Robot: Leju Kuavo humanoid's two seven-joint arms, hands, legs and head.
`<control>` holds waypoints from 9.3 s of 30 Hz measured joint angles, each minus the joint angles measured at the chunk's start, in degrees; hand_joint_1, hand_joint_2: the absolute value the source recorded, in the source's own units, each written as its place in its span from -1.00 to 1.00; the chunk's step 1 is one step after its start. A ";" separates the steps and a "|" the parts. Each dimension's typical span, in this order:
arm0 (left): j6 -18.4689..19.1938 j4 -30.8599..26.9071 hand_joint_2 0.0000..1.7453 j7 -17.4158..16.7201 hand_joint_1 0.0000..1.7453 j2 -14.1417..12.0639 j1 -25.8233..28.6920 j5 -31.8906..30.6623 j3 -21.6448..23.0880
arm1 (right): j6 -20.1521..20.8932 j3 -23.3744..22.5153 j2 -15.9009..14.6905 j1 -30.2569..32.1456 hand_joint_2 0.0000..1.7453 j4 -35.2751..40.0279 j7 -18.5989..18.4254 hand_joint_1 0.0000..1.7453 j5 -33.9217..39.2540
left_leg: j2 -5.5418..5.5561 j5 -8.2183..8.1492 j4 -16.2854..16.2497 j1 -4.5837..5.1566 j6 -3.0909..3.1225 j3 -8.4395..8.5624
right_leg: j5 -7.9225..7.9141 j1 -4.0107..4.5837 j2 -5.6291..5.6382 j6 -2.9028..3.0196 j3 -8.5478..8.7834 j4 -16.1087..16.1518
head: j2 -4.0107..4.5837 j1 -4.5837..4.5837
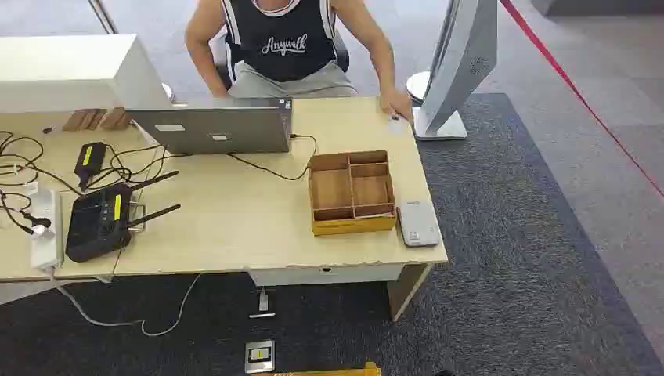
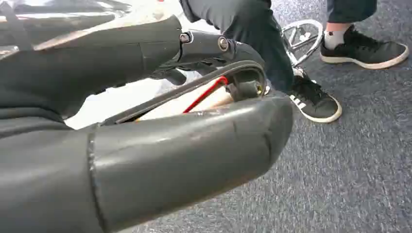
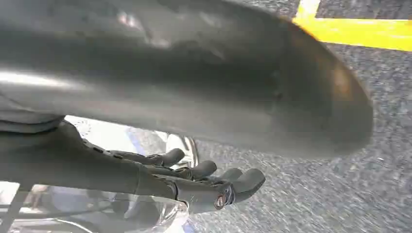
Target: Pass the card to the sensor for recognition and then transmit it.
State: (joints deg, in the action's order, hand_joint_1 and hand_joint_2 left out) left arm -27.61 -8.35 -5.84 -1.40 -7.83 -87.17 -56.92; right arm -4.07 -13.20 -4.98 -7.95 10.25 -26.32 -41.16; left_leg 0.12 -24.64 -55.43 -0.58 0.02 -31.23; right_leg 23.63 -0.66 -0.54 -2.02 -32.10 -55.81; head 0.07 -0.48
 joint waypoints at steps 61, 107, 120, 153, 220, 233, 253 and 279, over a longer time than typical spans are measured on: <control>3.19 0.00 -1.00 3.52 -1.00 -0.31 -0.18 -2.16 1.05 | -6.23 7.11 -16.35 -17.30 1.00 8.90 1.29 -1.00 -3.46 | -0.03 0.26 -0.01 0.23 0.12 -0.16 | -0.31 -0.24 0.00 -0.18 -0.09 -0.02 | 0.00 -0.07; 6.19 -0.02 -1.00 2.25 -1.00 -0.31 -3.72 -2.86 7.80 | -8.81 52.18 -13.70 -49.22 1.00 46.49 6.32 -1.00 -9.18 | 0.13 0.56 -0.02 0.21 0.06 -0.44 | -0.45 -0.22 -0.11 -0.20 -0.39 -0.19 | 0.00 -0.02; 6.86 -0.02 -1.00 1.47 -1.00 -0.26 -3.95 -2.80 10.45 | -10.19 56.85 -9.44 -50.74 1.00 41.11 7.41 -1.00 -10.08 | 0.10 0.56 -0.02 0.21 0.05 -0.44 | -0.47 -0.22 -0.09 -0.17 -0.43 -0.18 | 0.00 -0.02; 6.80 -0.02 -1.00 1.71 -1.00 -0.33 -3.43 -1.90 11.50 | -13.51 58.66 -5.31 -53.37 1.00 29.79 8.83 1.00 -7.41 | 0.10 0.57 -0.02 0.21 0.04 -0.44 | -0.48 -0.21 -0.09 -0.17 -0.45 -0.18 | 0.00 -0.02; 4.09 -0.02 -1.00 1.42 -1.00 -0.92 0.90 4.02 9.27 | -11.87 51.76 -21.99 -34.63 1.00 43.78 2.69 1.00 5.68 | 0.10 0.50 -0.04 0.22 0.08 -0.45 | -0.48 -0.22 -0.08 -0.17 -0.45 -0.13 | 0.00 0.00; 4.11 -0.02 -1.00 1.05 -1.00 -0.87 0.79 3.87 8.59 | -11.15 51.10 -22.23 -29.60 1.00 45.07 5.07 1.00 6.08 | 0.10 0.50 -0.02 0.21 0.08 -0.47 | -0.47 -0.21 -0.08 -0.17 -0.45 -0.14 | 0.00 -0.02; 3.39 -0.02 -1.00 0.88 -1.00 -0.90 0.68 3.67 8.48 | -10.58 53.00 -17.68 -27.42 1.00 41.35 6.78 1.00 5.05 | 0.08 0.51 -0.02 0.21 0.08 -0.47 | -0.46 -0.22 -0.09 -0.17 -0.47 -0.14 | 0.00 -0.02; 3.61 -0.02 -1.00 0.53 -1.00 -0.90 0.71 3.34 8.48 | -10.38 53.05 -16.33 -25.69 1.00 37.44 7.93 1.00 5.77 | 0.08 0.51 -0.02 0.21 0.08 -0.46 | -0.46 -0.21 -0.09 -0.17 -0.47 -0.14 | 0.00 -0.02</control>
State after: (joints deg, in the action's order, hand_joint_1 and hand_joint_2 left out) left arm -24.00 -8.37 -5.31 -2.29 -7.13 -83.82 -48.43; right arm -14.45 39.85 -21.31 -33.65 47.69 -18.38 -35.39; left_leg 0.19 -24.14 -55.45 -0.37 0.09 -31.69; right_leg 23.17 -0.88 -0.62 -2.19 -32.56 -55.95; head 0.07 -0.50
